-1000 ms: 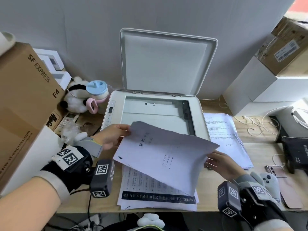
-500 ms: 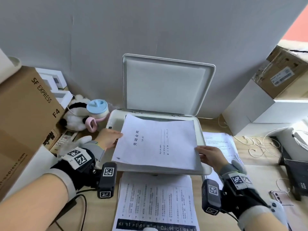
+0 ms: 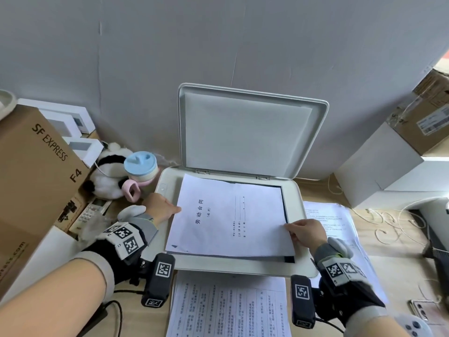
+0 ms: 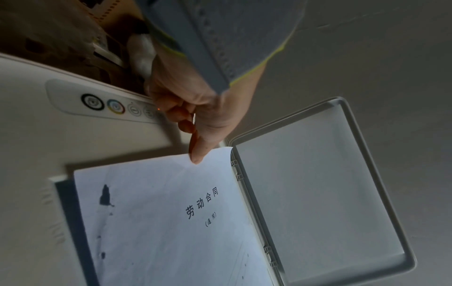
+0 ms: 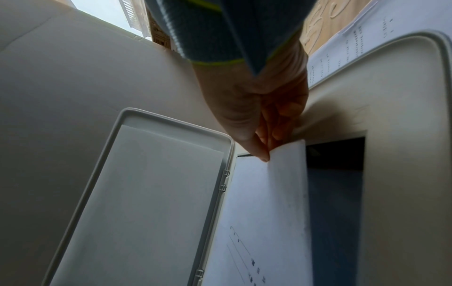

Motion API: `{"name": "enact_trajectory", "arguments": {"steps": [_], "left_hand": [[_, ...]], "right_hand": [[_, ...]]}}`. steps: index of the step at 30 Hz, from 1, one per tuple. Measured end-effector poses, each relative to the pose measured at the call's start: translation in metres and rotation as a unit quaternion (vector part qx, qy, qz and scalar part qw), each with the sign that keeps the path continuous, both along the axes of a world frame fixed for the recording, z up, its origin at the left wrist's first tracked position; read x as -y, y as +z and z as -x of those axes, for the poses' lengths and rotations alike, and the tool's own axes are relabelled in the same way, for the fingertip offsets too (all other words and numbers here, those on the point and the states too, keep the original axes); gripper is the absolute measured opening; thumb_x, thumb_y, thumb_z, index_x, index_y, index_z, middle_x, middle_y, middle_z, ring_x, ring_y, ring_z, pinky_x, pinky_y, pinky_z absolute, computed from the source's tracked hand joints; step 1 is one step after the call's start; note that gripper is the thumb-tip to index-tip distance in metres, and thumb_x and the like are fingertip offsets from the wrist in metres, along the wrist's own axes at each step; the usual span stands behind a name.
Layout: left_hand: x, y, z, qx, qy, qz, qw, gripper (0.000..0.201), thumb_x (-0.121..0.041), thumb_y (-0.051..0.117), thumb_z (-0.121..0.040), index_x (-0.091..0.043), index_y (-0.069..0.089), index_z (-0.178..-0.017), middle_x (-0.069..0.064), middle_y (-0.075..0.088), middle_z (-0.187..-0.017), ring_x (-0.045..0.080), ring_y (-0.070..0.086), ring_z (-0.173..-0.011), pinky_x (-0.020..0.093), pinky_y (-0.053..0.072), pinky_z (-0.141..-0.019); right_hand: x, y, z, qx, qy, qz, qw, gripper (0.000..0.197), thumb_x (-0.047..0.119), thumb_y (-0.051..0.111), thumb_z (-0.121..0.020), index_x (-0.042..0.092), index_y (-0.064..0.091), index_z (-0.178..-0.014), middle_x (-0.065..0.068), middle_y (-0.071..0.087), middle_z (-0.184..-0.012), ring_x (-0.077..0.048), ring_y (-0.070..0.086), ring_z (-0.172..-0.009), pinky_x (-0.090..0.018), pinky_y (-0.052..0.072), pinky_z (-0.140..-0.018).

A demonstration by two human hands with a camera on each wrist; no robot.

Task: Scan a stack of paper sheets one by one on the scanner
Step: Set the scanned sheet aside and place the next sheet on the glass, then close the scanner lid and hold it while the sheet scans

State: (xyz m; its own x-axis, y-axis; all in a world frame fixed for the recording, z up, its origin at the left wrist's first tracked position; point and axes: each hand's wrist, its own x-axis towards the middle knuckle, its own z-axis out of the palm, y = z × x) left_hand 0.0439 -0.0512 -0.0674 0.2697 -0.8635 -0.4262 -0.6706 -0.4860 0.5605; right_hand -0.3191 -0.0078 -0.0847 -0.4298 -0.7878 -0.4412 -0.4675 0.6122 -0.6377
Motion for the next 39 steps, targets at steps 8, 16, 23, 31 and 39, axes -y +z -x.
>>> {"name": "enact_trajectory", "arguments": {"steps": [8, 16, 23, 31, 39], "left_hand": [[0.002, -0.008, 0.002, 0.031, -0.019, 0.012, 0.999, 0.028, -0.022, 0.078, -0.073, -0.018, 0.056, -0.057, 0.002, 0.063, -0.075, 0.021, 0.059, -0.076, 0.025, 0.043, -0.07], [0.022, 0.008, 0.0, 0.005, 0.03, 0.102, 0.994, 0.024, -0.028, 0.072, -0.076, -0.018, 0.051, -0.072, -0.003, 0.054, -0.068, 0.023, 0.052, -0.079, 0.028, 0.04, -0.075], [0.101, 0.08, 0.006, -0.173, 0.041, 0.245, 0.953, 0.056, -0.007, 0.053, -0.083, -0.015, 0.04, -0.136, 0.011, 0.046, -0.134, 0.033, 0.058, -0.108, 0.044, 0.052, -0.089], [0.116, 0.126, 0.019, -0.344, 0.125, 0.237, 0.9, 0.021, -0.015, 0.034, -0.09, -0.012, 0.055, -0.09, 0.006, 0.061, -0.092, 0.011, 0.061, -0.044, 0.023, 0.034, -0.045], [0.048, 0.09, -0.004, -0.418, 0.183, 0.174, 0.873, 0.027, -0.022, 0.04, -0.091, -0.015, 0.054, -0.069, -0.003, 0.061, -0.051, 0.007, 0.055, -0.036, 0.018, 0.038, -0.045]], "right_hand": [[0.0, 0.003, -0.003, -0.056, 0.023, -0.025, 0.998, 0.018, 0.027, 0.073, -0.075, 0.022, 0.063, -0.061, 0.002, 0.061, -0.062, -0.022, 0.057, -0.069, -0.023, 0.041, -0.06], [-0.004, 0.004, -0.001, 0.005, -0.024, 0.014, 1.0, 0.027, 0.019, 0.064, -0.081, 0.01, 0.055, -0.057, -0.004, 0.055, -0.052, -0.021, 0.048, -0.053, -0.031, 0.045, -0.065], [-0.009, 0.011, -0.001, 0.072, -0.065, 0.052, 0.994, 0.018, 0.011, 0.057, -0.086, 0.006, 0.059, -0.069, -0.005, 0.054, -0.059, -0.017, 0.047, -0.051, -0.023, 0.038, -0.049], [-0.014, 0.012, 0.019, 0.147, -0.146, 0.098, 0.973, 0.022, 0.015, 0.048, -0.091, 0.01, 0.057, -0.072, -0.002, 0.049, -0.052, -0.012, 0.043, -0.039, -0.017, 0.03, -0.042], [-0.019, 0.036, 0.039, 0.332, -0.167, 0.12, 0.92, 0.049, 0.044, 0.026, -0.099, 0.015, 0.064, -0.089, 0.006, 0.065, -0.055, -0.005, 0.058, -0.044, -0.025, 0.036, -0.058]]}}
